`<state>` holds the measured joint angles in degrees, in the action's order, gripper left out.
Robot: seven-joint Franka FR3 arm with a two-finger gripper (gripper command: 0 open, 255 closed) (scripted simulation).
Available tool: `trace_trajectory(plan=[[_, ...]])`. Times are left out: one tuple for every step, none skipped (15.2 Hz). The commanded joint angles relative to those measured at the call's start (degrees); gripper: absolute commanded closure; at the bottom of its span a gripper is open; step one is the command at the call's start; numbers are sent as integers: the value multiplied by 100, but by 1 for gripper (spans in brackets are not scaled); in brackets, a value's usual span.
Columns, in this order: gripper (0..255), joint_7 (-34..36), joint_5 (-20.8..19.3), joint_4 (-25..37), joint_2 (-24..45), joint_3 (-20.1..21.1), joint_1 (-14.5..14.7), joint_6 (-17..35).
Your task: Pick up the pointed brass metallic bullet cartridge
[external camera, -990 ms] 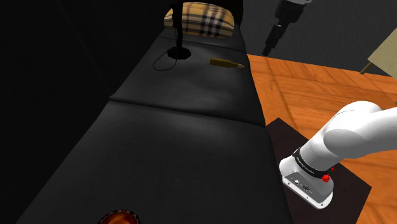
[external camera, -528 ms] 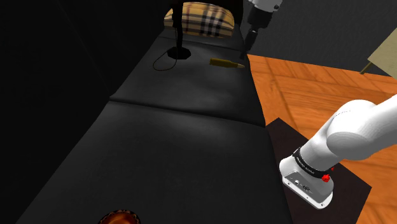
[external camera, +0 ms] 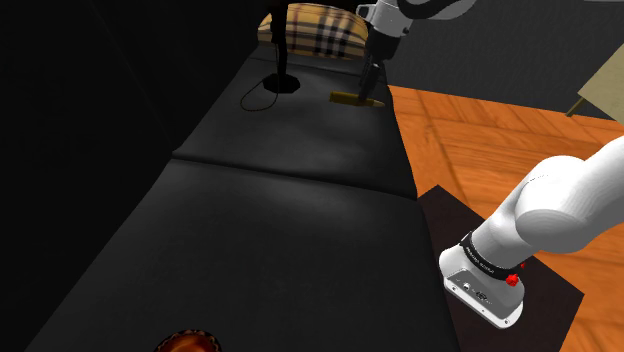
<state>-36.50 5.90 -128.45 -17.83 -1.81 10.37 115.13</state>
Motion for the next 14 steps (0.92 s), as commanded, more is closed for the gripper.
trace_trajectory(plan=[[0,-22,11,-156,5,1,4,165],[0,-31,16,-218,23,1,6,243],[0,-36,18,-253,33,1,6,289],[0,-36,18,-253,33,1,6,289],[255,-44,18,-250,41,-4,3,293],[255,-44,18,-249,44,-3,4,295],[255,-43,18,-253,39,-3,4,294],[255,-38,19,-242,51,0,6,296],[255,-36,19,-250,37,1,6,290],[255,-33,20,-256,43,4,8,302],[255,-40,20,-269,44,1,7,316],[255,-41,20,-254,59,0,7,316],[255,-43,20,-259,56,-1,6,317],[255,-35,18,-253,33,0,8,289]])
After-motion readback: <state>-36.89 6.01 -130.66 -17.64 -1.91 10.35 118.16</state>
